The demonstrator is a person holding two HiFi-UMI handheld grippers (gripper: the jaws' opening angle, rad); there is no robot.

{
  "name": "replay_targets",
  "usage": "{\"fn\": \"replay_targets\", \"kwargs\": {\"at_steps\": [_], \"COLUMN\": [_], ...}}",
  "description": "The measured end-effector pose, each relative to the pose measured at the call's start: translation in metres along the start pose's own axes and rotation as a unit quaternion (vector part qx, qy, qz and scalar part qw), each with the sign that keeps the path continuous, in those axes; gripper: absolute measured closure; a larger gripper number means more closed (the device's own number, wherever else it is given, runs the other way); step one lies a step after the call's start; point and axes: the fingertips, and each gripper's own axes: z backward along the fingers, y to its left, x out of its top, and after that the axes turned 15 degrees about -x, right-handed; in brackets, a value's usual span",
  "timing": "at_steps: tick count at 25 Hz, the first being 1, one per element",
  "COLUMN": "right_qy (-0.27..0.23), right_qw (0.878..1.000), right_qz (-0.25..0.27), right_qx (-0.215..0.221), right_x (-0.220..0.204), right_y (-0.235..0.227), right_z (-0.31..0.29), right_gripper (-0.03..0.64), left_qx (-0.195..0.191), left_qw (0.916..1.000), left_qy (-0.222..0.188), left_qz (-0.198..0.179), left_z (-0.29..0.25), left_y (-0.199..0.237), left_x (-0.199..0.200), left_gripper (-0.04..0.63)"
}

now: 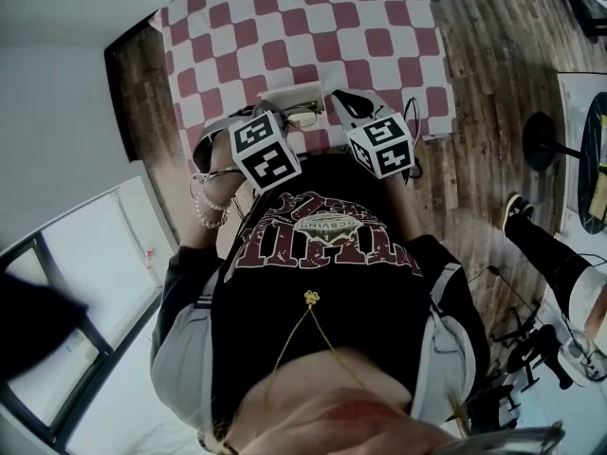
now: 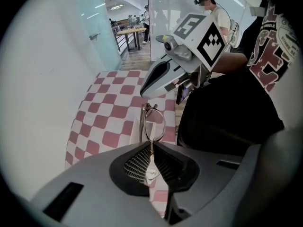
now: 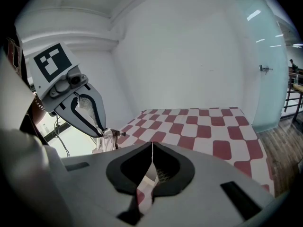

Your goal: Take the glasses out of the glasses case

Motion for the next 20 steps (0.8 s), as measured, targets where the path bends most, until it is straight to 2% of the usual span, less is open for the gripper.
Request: {"fn": "replay_targets", "kwargs": {"at_steps": [20], "right_qy": [0.003], "right_qw": [1.0], "right_qz": [0.0], "right_qx": [0.0], "right_x": [-0.001], "right_y": [0.003], "right_z": [0.0], "right_gripper": [0.595], "left_qx": [0.011], "left_qw": [0.9999], "left_qy": [-0.006], "left_qz": [-0.001], "left_z": [0.015], "left_y": [-0.006], "left_x": [0.001], "left_gripper": [0.568]}}
